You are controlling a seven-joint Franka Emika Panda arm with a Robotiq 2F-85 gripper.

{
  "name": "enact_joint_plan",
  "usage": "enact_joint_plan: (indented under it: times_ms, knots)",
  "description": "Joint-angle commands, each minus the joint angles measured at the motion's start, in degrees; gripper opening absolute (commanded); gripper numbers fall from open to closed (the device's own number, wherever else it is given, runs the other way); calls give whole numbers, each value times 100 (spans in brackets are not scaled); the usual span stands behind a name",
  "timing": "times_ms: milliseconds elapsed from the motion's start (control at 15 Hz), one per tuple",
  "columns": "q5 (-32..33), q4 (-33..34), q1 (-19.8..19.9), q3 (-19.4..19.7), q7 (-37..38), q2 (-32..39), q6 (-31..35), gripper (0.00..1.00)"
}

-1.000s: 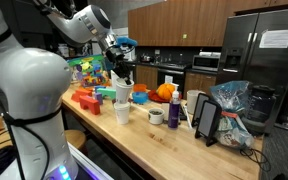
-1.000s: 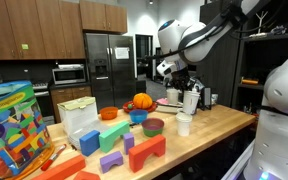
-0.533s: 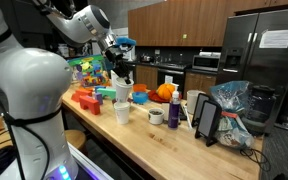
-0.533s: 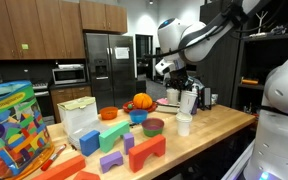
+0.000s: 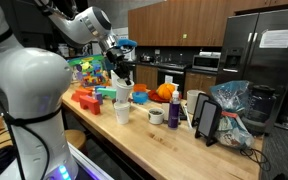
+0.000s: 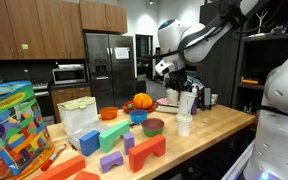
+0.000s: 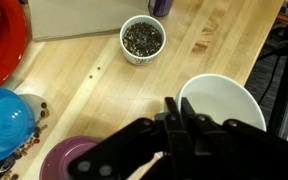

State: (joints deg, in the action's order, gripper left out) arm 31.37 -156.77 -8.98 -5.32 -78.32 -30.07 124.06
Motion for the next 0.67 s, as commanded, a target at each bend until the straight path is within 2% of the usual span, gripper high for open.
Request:
enact_joint_plan:
  times_ms: [0, 600]
  knots:
    - [-62, 71, -67, 184, -162, 198, 97, 2]
    - [-251, 168, -66, 210, -378, 461, 133, 2]
